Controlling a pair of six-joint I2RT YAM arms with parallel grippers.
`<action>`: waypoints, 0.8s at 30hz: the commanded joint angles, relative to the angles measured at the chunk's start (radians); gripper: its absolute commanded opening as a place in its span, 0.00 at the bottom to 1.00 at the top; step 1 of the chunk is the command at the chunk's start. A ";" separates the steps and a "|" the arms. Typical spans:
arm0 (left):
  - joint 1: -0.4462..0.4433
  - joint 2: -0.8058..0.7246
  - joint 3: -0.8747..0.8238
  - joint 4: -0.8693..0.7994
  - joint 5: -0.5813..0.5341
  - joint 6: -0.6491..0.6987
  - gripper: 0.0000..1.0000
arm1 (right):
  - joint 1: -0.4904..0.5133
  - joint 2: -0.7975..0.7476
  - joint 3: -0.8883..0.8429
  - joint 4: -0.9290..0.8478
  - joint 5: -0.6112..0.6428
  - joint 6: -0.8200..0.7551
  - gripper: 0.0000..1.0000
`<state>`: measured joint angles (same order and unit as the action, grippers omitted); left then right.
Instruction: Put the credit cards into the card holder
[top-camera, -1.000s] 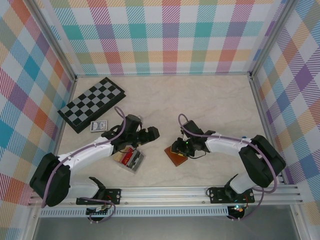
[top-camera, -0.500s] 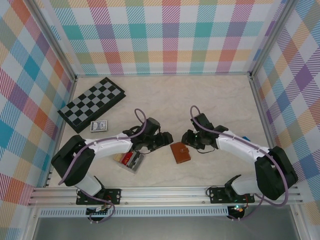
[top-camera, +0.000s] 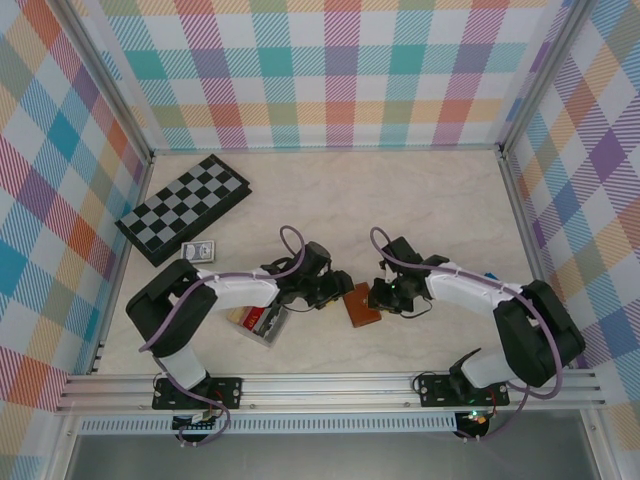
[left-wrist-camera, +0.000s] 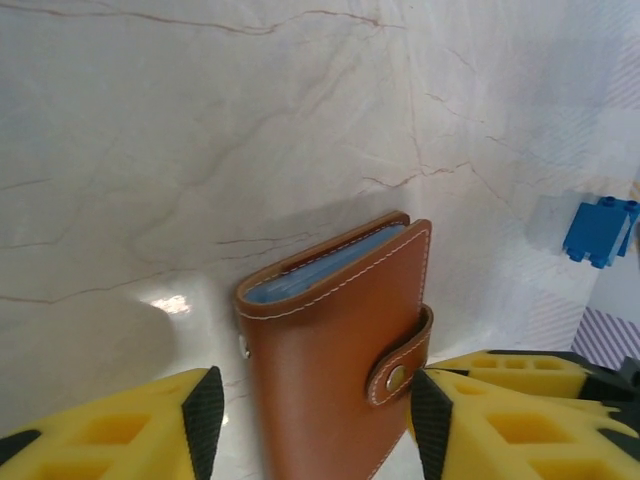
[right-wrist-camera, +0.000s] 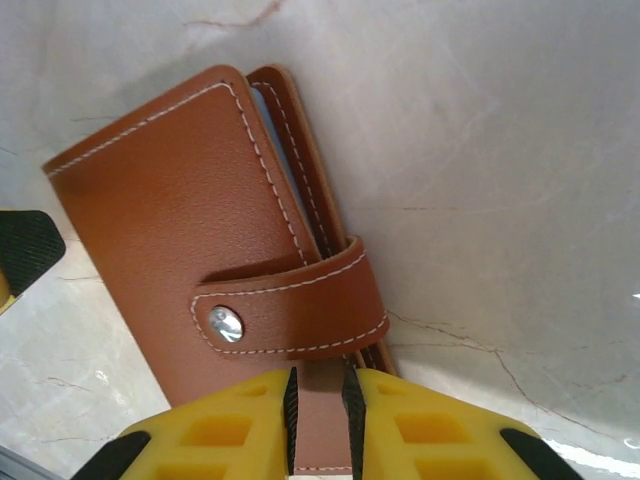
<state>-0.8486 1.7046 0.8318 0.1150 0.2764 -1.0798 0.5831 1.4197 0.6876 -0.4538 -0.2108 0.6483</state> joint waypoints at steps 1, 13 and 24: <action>-0.020 0.033 0.004 0.045 0.031 -0.015 0.52 | 0.000 0.018 -0.017 0.018 -0.019 -0.003 0.22; -0.027 0.066 -0.002 0.157 0.058 -0.033 0.35 | 0.000 0.018 -0.054 0.039 -0.006 0.063 0.22; -0.026 0.035 -0.008 0.162 0.041 0.000 0.14 | -0.001 -0.060 0.009 -0.036 0.072 0.024 0.27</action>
<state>-0.8570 1.7626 0.8257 0.2424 0.3061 -1.1027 0.5823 1.4014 0.6621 -0.4358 -0.1791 0.6945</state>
